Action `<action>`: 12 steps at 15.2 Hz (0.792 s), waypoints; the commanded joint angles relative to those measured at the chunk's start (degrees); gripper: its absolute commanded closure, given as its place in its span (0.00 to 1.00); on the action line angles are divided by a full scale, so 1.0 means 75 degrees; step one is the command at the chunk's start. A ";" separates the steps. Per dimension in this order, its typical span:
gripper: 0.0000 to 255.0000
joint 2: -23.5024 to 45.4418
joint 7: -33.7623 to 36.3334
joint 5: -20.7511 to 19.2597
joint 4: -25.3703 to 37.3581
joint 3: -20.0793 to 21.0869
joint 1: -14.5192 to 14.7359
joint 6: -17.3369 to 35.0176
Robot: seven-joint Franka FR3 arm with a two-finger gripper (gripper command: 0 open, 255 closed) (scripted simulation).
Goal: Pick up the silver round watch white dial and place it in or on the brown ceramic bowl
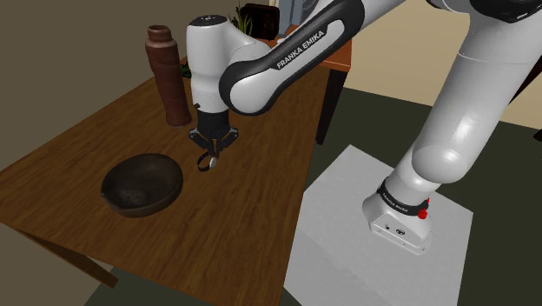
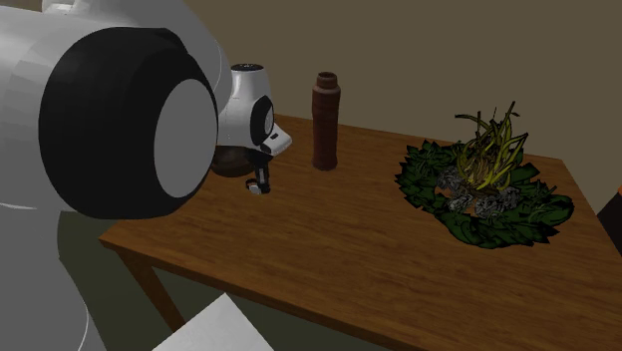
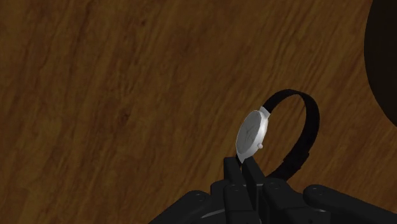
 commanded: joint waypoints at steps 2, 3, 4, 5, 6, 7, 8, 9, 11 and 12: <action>1.00 0.0000 0.0000 0.0000 0.0000 0.0000 0.0000 0.0000; 1.00 0.0000 0.0000 0.0000 0.0000 0.0000 0.0000 0.0000; 1.00 -0.0001 0.0000 0.0000 0.0000 0.0000 0.0000 0.0000; 1.00 -0.0001 0.0000 0.0000 0.0000 0.0000 0.0000 0.0000; 1.00 -0.0071 -0.0043 0.0064 0.0033 0.0019 -0.0017 -0.0088; 1.00 -0.0140 -0.0084 0.0125 0.0069 0.0036 -0.0034 -0.0179; 1.00 -0.0208 -0.0125 0.0185 0.0107 0.0052 -0.0049 -0.0270; 1.00 -0.0275 -0.0165 0.0244 0.0146 0.0067 -0.0064 -0.0362; 1.00 -0.0405 -0.0240 0.0355 0.0230 0.0091 -0.0089 -0.0547; 1.00 -0.0467 -0.0276 0.0408 0.0274 0.0101 -0.0101 -0.0640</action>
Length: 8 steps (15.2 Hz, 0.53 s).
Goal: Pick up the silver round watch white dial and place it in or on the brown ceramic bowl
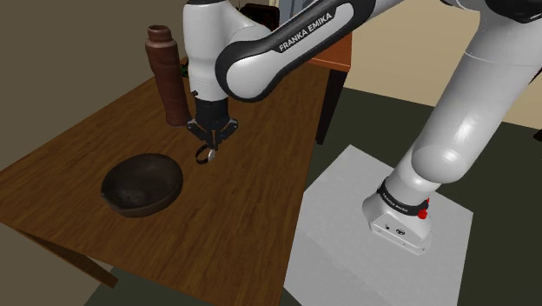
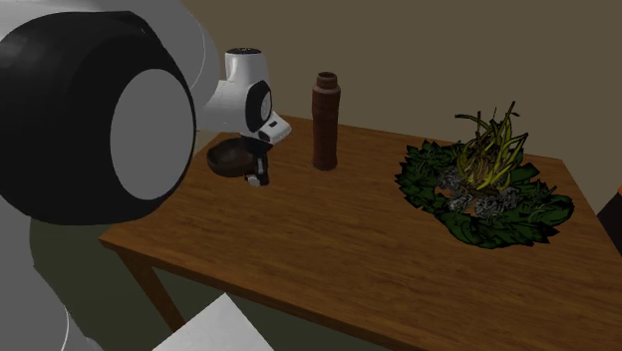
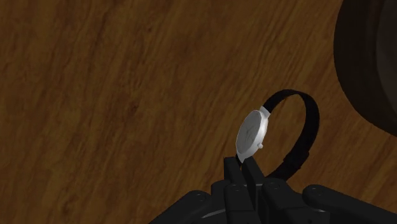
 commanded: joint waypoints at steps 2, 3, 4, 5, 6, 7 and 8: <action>1.00 -0.0199 -0.0118 0.0169 0.0137 0.0028 -0.0039 -0.0295; 1.00 -0.0257 -0.0150 0.0216 0.0187 0.0035 -0.0049 -0.0390; 1.00 -0.0312 -0.0181 0.0261 0.0238 0.0040 -0.0058 -0.0485; 1.00 -0.0366 -0.0210 0.0304 0.0291 0.0044 -0.0066 -0.0581; 1.00 -0.0419 -0.0239 0.0346 0.0346 0.0048 -0.0073 -0.0677; 1.00 -0.0469 -0.0265 0.0385 0.0403 0.0050 -0.0080 -0.0773; 1.00 -0.0518 -0.0291 0.0423 0.0461 0.0052 -0.0087 -0.0870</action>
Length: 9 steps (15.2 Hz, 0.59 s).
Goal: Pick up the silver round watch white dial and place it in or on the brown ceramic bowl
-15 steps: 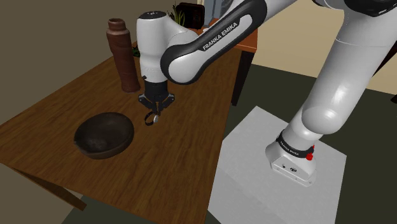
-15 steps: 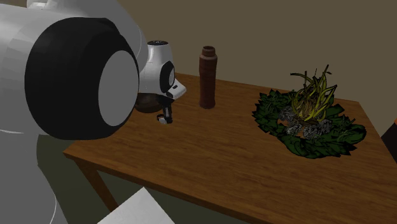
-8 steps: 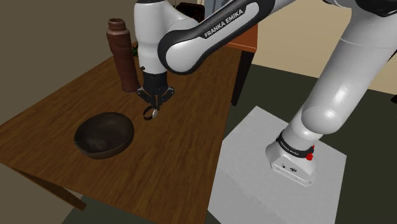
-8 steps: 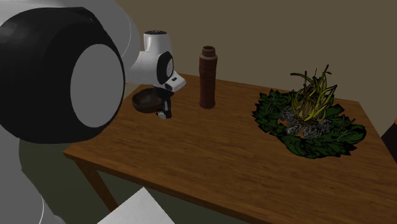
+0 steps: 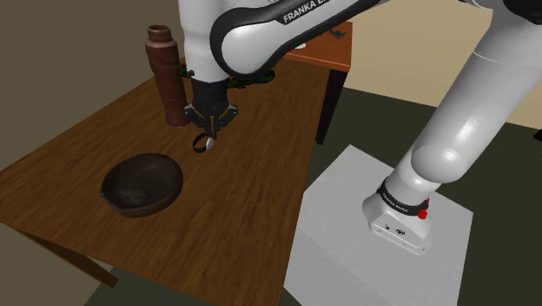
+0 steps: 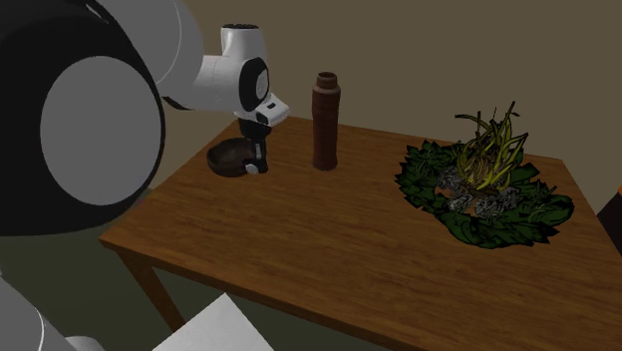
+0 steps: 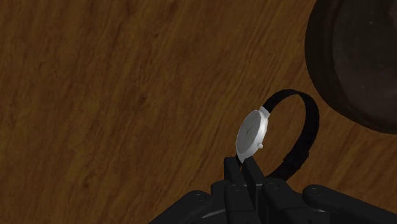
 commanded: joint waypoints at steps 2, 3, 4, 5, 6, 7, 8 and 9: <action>1.00 -0.0154 -0.0079 0.0118 0.0167 0.0005 -0.0021 -0.0292; 1.00 -0.0197 -0.0101 0.0150 0.0230 0.0005 -0.0027 -0.0390; 1.00 -0.0238 -0.0121 0.0180 0.0295 0.0005 -0.0032 -0.0488; 1.00 -0.0278 -0.0141 0.0209 0.0362 0.0004 -0.0036 -0.0586; 1.00 -0.0315 -0.0159 0.0236 0.0430 0.0003 -0.0041 -0.0684; 1.00 -0.0351 -0.0176 0.0261 0.0501 0.0001 -0.0046 -0.0783; 1.00 -0.0385 -0.0192 0.0284 0.0573 0.0000 -0.0050 -0.0882; 1.00 -0.0394 -0.0197 0.0291 0.0594 -0.0001 -0.0051 -0.0911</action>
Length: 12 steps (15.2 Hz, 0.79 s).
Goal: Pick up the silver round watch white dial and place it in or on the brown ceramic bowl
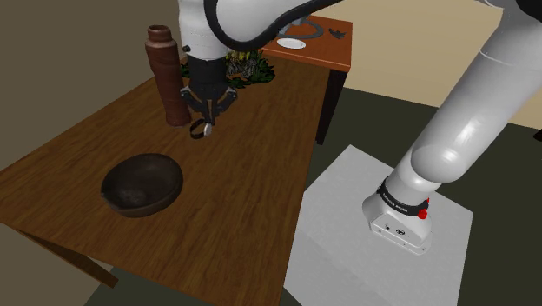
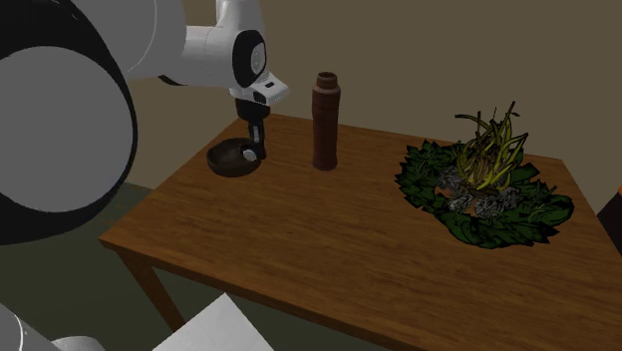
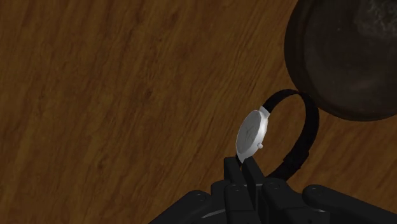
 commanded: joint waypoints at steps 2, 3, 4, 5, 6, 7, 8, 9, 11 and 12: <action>1.00 0.0495 0.0488 -0.0360 0.0615 0.0153 0.0212 -0.0232; 1.00 0.0777 0.0736 -0.0565 0.0927 0.0213 0.0343 -0.0329; 1.00 0.1065 0.0977 -0.0773 0.1253 0.0260 0.0490 -0.0438; 1.00 0.1357 0.1207 -0.0978 0.1592 0.0285 0.0662 -0.0557; 1.00 0.1653 0.1427 -0.1181 0.1947 0.0298 0.0849 -0.0688; 1.00 0.1953 0.1634 -0.1382 0.2318 0.0304 0.1047 -0.0830; 1.00 0.2255 0.1826 -0.1574 0.2707 0.0293 0.1265 -0.0983; 1.00 0.2561 0.2003 -0.1760 0.3117 0.0272 0.1496 -0.1147; 1.00 0.3188 0.2310 -0.2115 0.4006 0.0206 0.1995 -0.1512; 1.00 0.3651 0.2488 -0.2354 0.4704 0.0147 0.2374 -0.1803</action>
